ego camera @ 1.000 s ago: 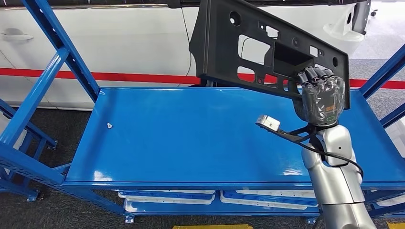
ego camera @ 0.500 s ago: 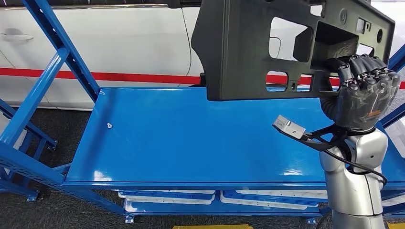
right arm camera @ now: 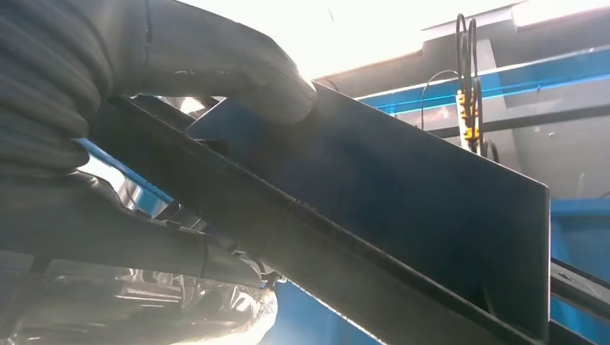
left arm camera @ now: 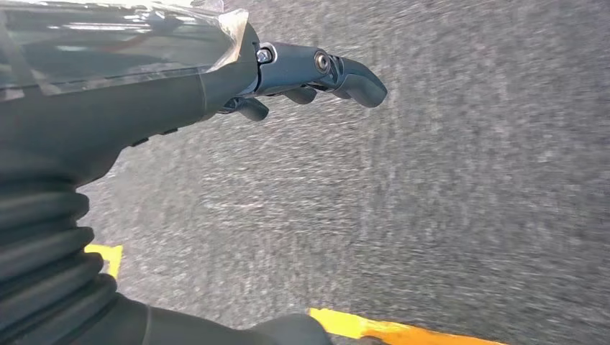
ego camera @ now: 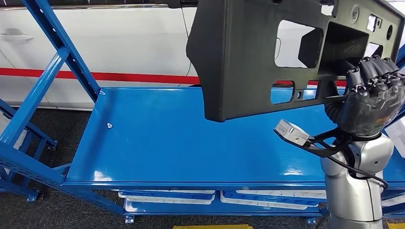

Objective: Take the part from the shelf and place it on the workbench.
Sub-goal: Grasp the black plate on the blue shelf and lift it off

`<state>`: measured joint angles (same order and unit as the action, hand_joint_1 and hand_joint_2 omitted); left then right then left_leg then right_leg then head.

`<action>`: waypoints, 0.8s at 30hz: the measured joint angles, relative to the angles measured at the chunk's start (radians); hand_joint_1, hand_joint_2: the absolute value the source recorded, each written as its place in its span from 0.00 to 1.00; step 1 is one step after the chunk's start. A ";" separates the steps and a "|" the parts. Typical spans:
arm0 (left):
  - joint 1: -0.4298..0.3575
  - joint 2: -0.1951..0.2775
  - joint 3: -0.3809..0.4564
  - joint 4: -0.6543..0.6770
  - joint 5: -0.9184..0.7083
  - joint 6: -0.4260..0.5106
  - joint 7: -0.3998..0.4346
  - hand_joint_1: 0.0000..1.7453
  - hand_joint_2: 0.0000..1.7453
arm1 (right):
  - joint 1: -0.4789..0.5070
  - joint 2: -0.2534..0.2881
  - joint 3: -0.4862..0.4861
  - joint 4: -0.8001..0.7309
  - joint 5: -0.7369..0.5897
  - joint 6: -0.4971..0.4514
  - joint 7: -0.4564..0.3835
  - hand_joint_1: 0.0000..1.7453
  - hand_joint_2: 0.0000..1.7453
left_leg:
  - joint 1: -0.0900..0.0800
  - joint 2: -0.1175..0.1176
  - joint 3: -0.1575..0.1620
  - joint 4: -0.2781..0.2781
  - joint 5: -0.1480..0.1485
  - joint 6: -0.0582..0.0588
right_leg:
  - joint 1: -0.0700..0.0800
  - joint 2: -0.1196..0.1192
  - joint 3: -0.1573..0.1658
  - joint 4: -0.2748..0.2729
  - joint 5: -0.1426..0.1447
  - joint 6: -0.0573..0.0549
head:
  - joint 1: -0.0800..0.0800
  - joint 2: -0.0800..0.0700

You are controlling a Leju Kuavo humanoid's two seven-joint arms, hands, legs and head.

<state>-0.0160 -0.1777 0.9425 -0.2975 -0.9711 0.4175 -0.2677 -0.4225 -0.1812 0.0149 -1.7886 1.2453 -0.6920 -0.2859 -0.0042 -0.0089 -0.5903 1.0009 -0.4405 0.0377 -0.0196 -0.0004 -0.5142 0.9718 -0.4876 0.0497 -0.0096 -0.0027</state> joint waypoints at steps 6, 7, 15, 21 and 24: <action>0.000 -0.006 0.006 -0.008 0.008 -0.029 -0.061 0.00 1.00 | 0.017 0.014 0.028 -0.002 -0.120 0.000 0.006 0.95 1.00 | 0.000 0.000 0.000 0.000 0.000 0.000 | 0.000 0.000 0.000 0.000 0.000 0.000 | 0.000 0.000; 0.000 -0.007 0.008 -0.008 0.011 -0.032 -0.065 0.00 1.00 | 0.021 0.016 0.033 -0.002 -0.125 -0.001 0.006 0.95 1.00 | 0.000 0.000 0.000 0.000 0.000 0.000 | 0.000 0.000 0.000 0.000 0.000 0.000 | 0.000 0.000; 0.000 -0.013 0.026 -0.013 0.036 -0.066 -0.094 0.00 1.00 | 0.075 0.036 0.047 -0.033 -0.260 -0.001 -0.048 0.95 1.00 | 0.000 0.000 0.000 0.000 0.000 0.000 | 0.000 0.000 0.000 0.000 0.000 0.000 | 0.000 0.000; -0.001 -0.021 0.045 -0.018 0.040 -0.071 -0.104 0.00 1.00 | 0.165 0.080 0.061 -0.092 -0.370 -0.002 -0.113 0.95 1.00 | 0.000 0.002 0.008 -0.011 -0.002 0.017 | -0.007 0.000 -0.003 0.003 -0.006 0.010 | -0.001 0.000; -0.001 -0.025 0.050 -0.021 0.039 -0.070 -0.104 0.00 1.00 | 0.186 0.089 0.064 -0.106 -0.381 -0.002 -0.121 0.95 1.00 | 0.007 0.006 0.021 -0.027 0.009 0.026 | -0.005 0.001 -0.067 0.141 -0.071 -0.004 | 0.002 0.000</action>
<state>-0.0173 -0.2029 0.9923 -0.3184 -0.9318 0.3478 -0.3717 -0.2366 -0.0921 0.0789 -1.8944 0.8647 -0.6945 -0.4066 0.0028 -0.0030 -0.5697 0.9743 -0.4311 0.0634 -0.0248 0.0002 -0.5815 1.1126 -0.5583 0.0458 -0.0075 -0.0027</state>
